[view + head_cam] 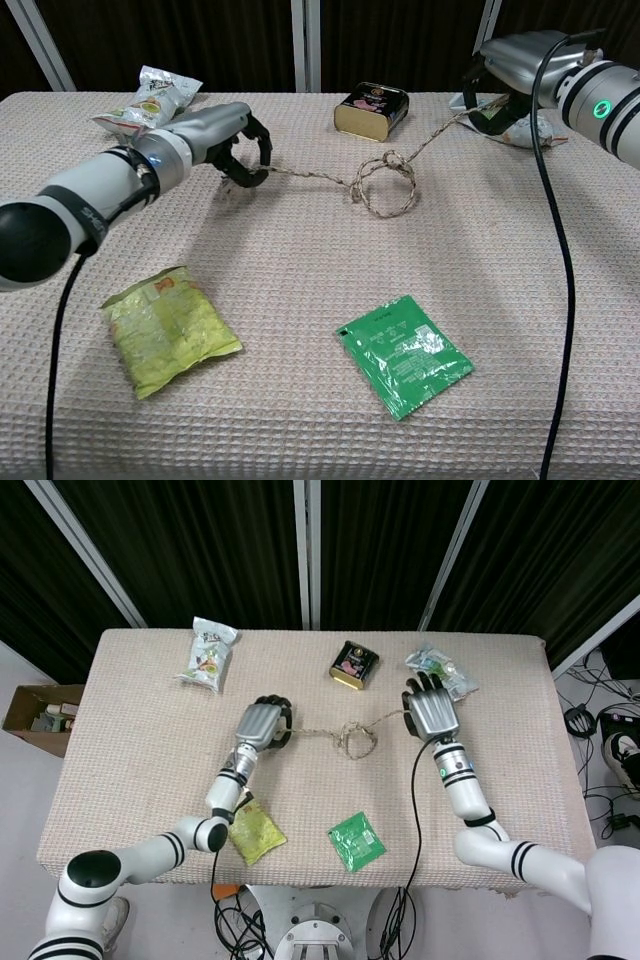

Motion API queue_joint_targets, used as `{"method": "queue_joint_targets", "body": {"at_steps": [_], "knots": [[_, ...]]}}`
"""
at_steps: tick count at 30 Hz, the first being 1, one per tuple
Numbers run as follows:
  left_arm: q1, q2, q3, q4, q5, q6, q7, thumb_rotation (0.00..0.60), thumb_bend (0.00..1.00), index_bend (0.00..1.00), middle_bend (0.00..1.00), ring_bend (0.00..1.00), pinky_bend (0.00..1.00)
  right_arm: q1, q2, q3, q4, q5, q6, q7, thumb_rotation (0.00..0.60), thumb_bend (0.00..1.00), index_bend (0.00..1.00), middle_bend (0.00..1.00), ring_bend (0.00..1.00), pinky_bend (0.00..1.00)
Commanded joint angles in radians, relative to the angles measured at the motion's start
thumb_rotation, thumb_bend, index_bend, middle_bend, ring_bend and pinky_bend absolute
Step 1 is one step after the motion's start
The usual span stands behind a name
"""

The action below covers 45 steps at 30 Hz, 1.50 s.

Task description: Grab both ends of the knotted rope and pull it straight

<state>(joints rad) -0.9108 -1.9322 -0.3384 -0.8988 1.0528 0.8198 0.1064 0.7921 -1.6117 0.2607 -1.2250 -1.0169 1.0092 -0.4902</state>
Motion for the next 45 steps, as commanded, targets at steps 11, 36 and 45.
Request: {"method": "queue_joint_targets", "body": {"at_steps": [11, 36, 45], "knots": [[0.251, 0.304, 0.108, -0.213, 0.093, 0.167, -0.123, 0.6, 0.54, 0.63, 0.26, 0.14, 0.18, -0.122, 0.157, -0.054, -0.119, -0.05, 0.065, 0.078, 0.6, 0.54, 0.65, 0.26, 0.09, 0.17], [0.322, 0.285, 0.154, 0.036, 0.113, 0.095, -0.224, 0.6, 0.54, 0.64, 0.26, 0.14, 0.17, -0.163, 0.001, -0.094, 0.128, -0.062, 0.019, 0.143, 0.6, 0.54, 0.65, 0.25, 0.09, 0.16], [0.327, 0.271, 0.14, 0.095, 0.111, 0.086, -0.241, 0.6, 0.54, 0.64, 0.26, 0.14, 0.16, -0.191, -0.019, -0.106, 0.189, -0.077, 0.019, 0.15, 0.6, 0.54, 0.65, 0.25, 0.09, 0.16]]}}
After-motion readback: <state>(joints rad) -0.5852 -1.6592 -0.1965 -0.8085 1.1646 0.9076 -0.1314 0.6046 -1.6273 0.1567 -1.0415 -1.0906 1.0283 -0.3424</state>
